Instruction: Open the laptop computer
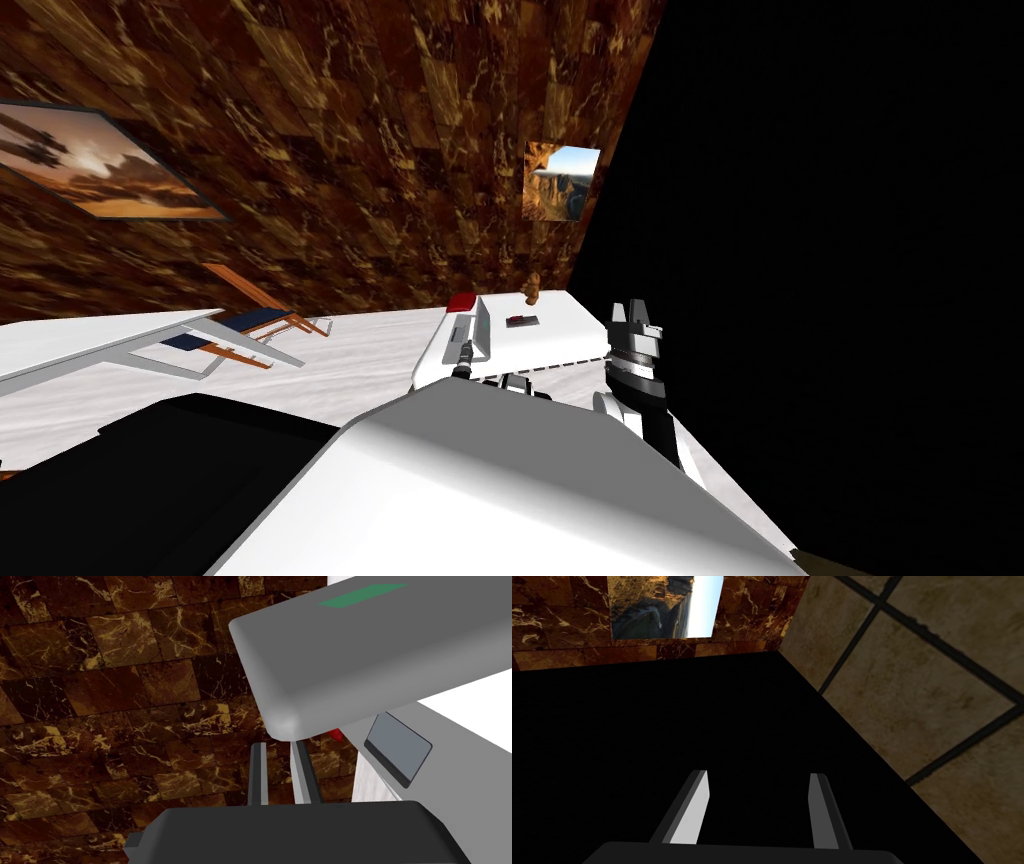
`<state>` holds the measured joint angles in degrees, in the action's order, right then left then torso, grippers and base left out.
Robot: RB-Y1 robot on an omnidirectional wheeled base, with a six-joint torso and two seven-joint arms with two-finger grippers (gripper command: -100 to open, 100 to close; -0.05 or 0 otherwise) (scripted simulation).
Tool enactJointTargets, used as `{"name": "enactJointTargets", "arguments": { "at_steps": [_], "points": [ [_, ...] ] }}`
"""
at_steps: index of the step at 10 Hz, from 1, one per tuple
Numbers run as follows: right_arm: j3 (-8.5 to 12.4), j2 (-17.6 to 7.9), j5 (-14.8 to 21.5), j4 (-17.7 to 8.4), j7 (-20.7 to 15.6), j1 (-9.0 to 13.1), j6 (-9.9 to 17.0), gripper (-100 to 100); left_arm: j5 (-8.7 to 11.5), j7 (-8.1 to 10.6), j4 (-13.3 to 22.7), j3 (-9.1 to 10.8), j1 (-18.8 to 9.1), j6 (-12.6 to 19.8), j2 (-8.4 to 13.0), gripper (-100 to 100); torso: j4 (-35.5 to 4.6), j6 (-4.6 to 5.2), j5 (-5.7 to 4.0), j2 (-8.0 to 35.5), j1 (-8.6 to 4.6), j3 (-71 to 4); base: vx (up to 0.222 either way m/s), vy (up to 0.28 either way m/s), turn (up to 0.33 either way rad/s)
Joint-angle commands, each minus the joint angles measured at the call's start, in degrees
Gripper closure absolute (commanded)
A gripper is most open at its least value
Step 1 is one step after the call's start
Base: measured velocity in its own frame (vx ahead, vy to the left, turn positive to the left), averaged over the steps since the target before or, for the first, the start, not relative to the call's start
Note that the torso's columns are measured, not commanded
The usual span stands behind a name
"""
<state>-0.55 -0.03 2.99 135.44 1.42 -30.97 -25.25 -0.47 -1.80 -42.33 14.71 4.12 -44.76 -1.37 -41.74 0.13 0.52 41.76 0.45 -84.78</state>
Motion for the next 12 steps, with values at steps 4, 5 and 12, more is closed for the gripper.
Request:
{"name": "enactJointTargets", "arguments": {
  "at_steps": [4,5,12],
  "points": [
    [0.00,0.00,0.00,0.00,0.00,-0.01,0.00,0,0.48,1.23,1.32,-0.30,0.64,-0.11,-0.67,100,-0.05,-0.03,-0.12,-0.04,-0.25,-0.03,-0.007,0.012,-0.020],
    [0.00,0.00,0.00,0.00,0.00,-0.01,0.00,0,0.48,1.23,1.32,-0.30,0.64,-0.11,-0.67,100,-0.10,-0.05,-0.16,0.00,-0.21,-0.02,0.003,0.022,0.070],
    [0.00,0.00,0.00,0.00,0.00,-0.01,0.00,0,0.67,1.64,1.68,-0.37,0.75,-0.26,-0.80,100,-0.24,-0.08,-0.27,0.16,-0.27,0.05,-0.002,0.004,-0.008]
  ]
}}
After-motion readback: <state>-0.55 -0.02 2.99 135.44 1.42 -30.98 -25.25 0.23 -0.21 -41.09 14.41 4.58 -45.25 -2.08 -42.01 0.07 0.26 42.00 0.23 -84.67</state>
